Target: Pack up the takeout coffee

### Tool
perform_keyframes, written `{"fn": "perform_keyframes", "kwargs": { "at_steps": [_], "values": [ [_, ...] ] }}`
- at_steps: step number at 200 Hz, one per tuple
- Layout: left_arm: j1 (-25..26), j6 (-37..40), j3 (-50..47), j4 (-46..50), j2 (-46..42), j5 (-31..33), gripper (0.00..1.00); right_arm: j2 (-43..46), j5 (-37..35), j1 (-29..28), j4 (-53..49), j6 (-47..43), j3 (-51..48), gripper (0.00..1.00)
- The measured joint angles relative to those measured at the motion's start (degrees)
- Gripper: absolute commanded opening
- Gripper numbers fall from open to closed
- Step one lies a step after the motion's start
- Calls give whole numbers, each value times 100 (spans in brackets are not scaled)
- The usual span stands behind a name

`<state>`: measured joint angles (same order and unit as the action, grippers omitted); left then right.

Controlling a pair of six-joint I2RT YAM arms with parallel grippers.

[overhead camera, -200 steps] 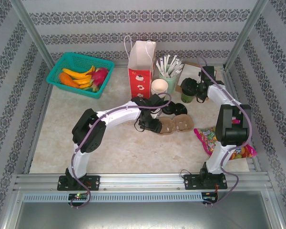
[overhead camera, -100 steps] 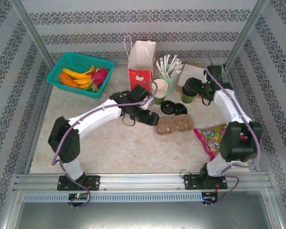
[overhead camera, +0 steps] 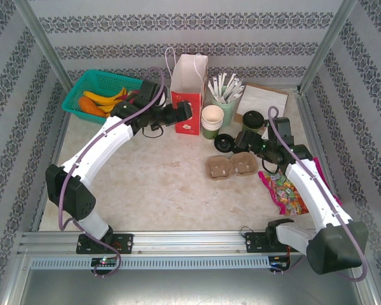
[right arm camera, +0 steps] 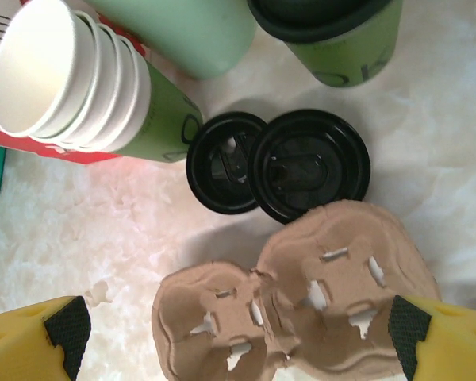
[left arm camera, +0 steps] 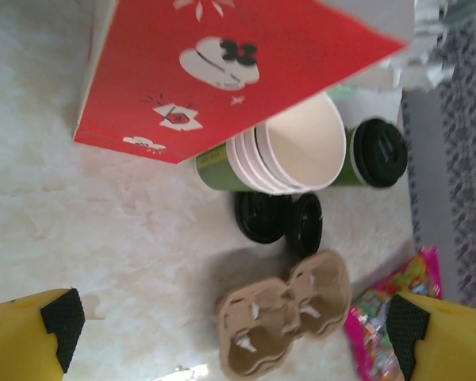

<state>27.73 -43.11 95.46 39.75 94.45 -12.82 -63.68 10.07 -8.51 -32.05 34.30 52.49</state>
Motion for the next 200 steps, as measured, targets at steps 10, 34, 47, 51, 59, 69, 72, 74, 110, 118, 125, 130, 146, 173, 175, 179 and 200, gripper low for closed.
{"fn": "perform_keyframes", "kwargs": {
  "at_steps": [10, 34, 47, 51, 59, 69, 72, 74, 110, 118, 125, 130, 146, 173, 175, 179, 200],
  "values": [
    [2, -302, 146, 13, 33, 151, 100, 31, -17, -2, 2, 44, -26, 98],
    [0, -1071, 975, 446, 345, 807, 97, 35, -44, -2, 13, 81, -28, 98],
    [0, -1344, 1668, 874, 660, 1191, 94, 35, -44, -4, 15, 98, -28, 98],
    [0, -1419, 1926, 1021, 785, 1303, 94, 35, -46, -17, 15, 98, -28, 98],
    [0, -1513, 2354, 1272, 1008, 1484, 92, 33, -61, -39, 15, 105, -28, 98],
    [0, -1613, 2883, 1589, 1305, 1674, 90, 33, -68, -66, 20, 122, -26, 98],
    [0, -1624, 3014, 1672, 1381, 1716, 89, 33, -74, -66, 20, 129, -28, 98],
    [0, -1639, 3073, 1714, 1421, 1738, 88, 33, -76, -66, 20, 136, -28, 98],
    [0, -1875, 3748, 2277, 2105, 1825, 83, 35, -153, -76, 33, 140, -28, 98],
    [0, -1917, 3818, 2339, 2218, 1825, 83, 44, -173, -76, 31, 138, -26, 98],
    [0, -1958, 3882, 2363, 2312, 1827, 83, 59, -181, -76, 28, 138, -28, 98],
    [0, -2002, 3943, 2369, 2400, 1836, 83, 76, -195, -76, 28, 138, -28, 98],
    [0, -2068, 4065, 2367, 2579, 1849, 83, 149, -229, -76, 13, 138, -26, 98],
    [0, -2175, 4297, 2273, 2848, 1851, 80, 297, -295, -76, -33, 138, -28, 98],
    [0, -2186, 4319, 2262, 2872, 1858, 80, 308, -299, -76, -37, 138, -28, 98],
    [0, -2190, 4354, 2247, 2900, 1867, 78, 337, -308, -76, -42, 138, -37, 98],
    [0, -2258, 4513, 2238, 3047, 1867, 71, 479, -345, -76, -105, 138, -81, 98]
  ]
}}
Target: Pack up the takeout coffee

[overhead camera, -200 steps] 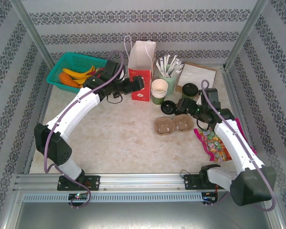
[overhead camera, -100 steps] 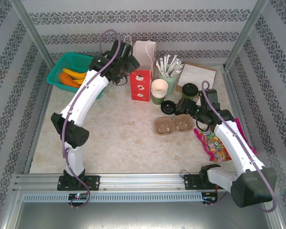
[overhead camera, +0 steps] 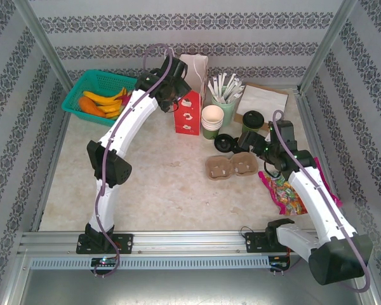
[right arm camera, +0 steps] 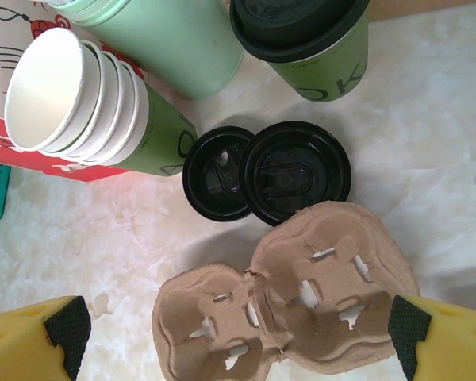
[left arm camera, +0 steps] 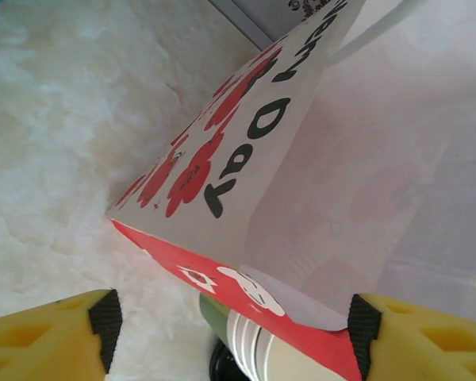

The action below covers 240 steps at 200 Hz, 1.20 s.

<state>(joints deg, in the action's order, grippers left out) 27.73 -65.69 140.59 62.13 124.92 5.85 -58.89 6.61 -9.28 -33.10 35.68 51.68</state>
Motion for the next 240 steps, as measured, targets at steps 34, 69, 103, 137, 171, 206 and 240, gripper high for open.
{"fn": "perform_keyframes", "kwargs": {
  "at_steps": [34, 69, 103, 137, 171, 206, 240],
  "values": [
    [0, -15, 35, -2, 52, -85, 60, 118, -83, -35, -153, -4, -46, 98],
    [0, 26, 44, 0, 52, -35, 49, 138, -133, -37, -269, -33, -46, 98],
    [0, 87, 44, -2, 52, 83, 34, 238, -138, -37, -299, -68, -46, 98],
    [0, 116, 44, 7, 50, 308, 27, 289, -140, -37, -299, -68, -46, 98],
    [0, 125, 44, 15, 20, 501, 18, 293, -140, -37, -299, -68, -46, 98],
    [-2, 236, -2, 120, -122, 592, 7, 284, -79, -37, -299, -94, -50, 98],
    [-48, 376, -476, 192, -645, 625, 7, 140, 48, -68, -372, -160, -90, 98]
  ]
}}
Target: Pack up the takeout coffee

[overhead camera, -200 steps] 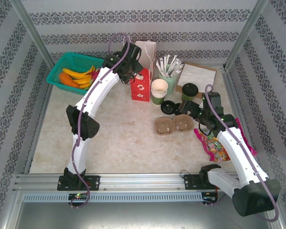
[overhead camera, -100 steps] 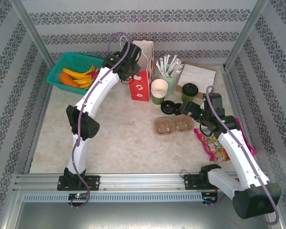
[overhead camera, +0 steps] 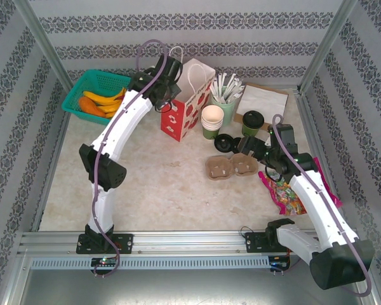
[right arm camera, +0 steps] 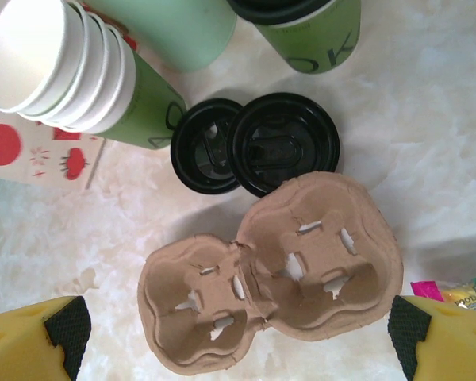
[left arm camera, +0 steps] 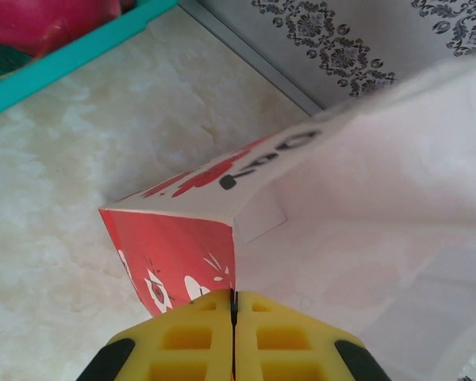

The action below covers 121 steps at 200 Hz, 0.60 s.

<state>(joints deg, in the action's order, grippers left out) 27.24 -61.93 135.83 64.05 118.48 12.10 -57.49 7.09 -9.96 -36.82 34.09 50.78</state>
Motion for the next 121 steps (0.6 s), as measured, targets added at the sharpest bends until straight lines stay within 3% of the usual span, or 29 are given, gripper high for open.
{"fn": "perform_keyframes", "kwargs": {
  "at_steps": [50, 83, 121],
  "values": [
    [-227, 382, -1475, 63, -1252, -33, 6, -234, 345, -129, -74, -146, -74, 98],
    [-518, 656, -2730, 118, -2197, -157, 0, -654, 461, -516, -90, -422, -74, 98],
    [-916, 1360, -4000, 26, -3309, -645, 0, -1362, 435, -968, -111, -772, -70, 93]
  ]
}}
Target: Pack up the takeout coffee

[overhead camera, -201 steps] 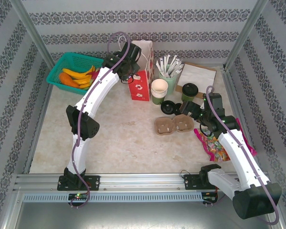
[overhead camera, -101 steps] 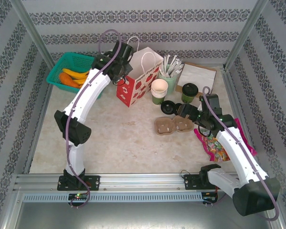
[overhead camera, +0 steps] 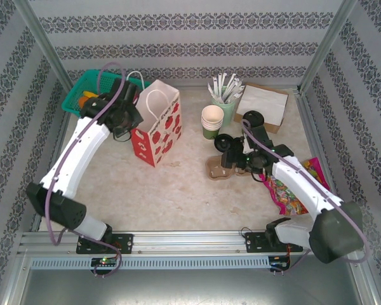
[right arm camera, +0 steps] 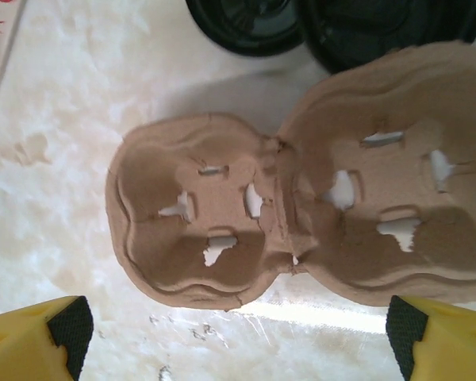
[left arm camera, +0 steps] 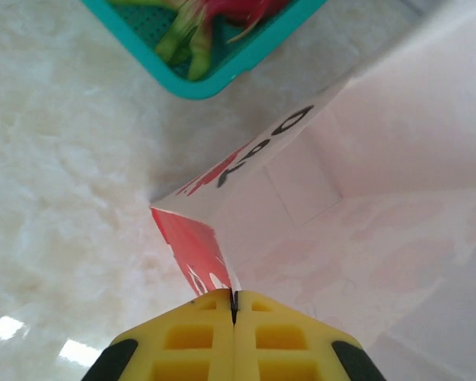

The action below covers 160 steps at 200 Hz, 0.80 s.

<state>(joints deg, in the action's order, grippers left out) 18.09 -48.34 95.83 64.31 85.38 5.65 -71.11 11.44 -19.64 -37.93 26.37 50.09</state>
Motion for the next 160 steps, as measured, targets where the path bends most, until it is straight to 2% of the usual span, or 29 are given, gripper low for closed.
{"fn": "perform_keyframes", "kwargs": {
  "at_steps": [28, 54, 124, 147, 160],
  "values": [
    [-245, 601, -590, -66, -745, -553, 0, -522, -146, -197, -4, -221, 44, 84],
    [-247, 1097, -852, -61, -1180, -1049, 0, -898, -433, -227, -7, -321, 118, 77],
    [-321, 2450, -920, 133, -1276, -2470, 0, -1460, -826, -227, 31, -645, 378, 63],
    [-391, 2859, -1016, 221, -1276, -2920, 0, -1606, -866, -227, 50, -706, 446, 49],
    [-457, 3084, -1036, 275, -1281, -3108, 0, -1690, -887, -227, 74, -717, 479, 47]
  ]
}}
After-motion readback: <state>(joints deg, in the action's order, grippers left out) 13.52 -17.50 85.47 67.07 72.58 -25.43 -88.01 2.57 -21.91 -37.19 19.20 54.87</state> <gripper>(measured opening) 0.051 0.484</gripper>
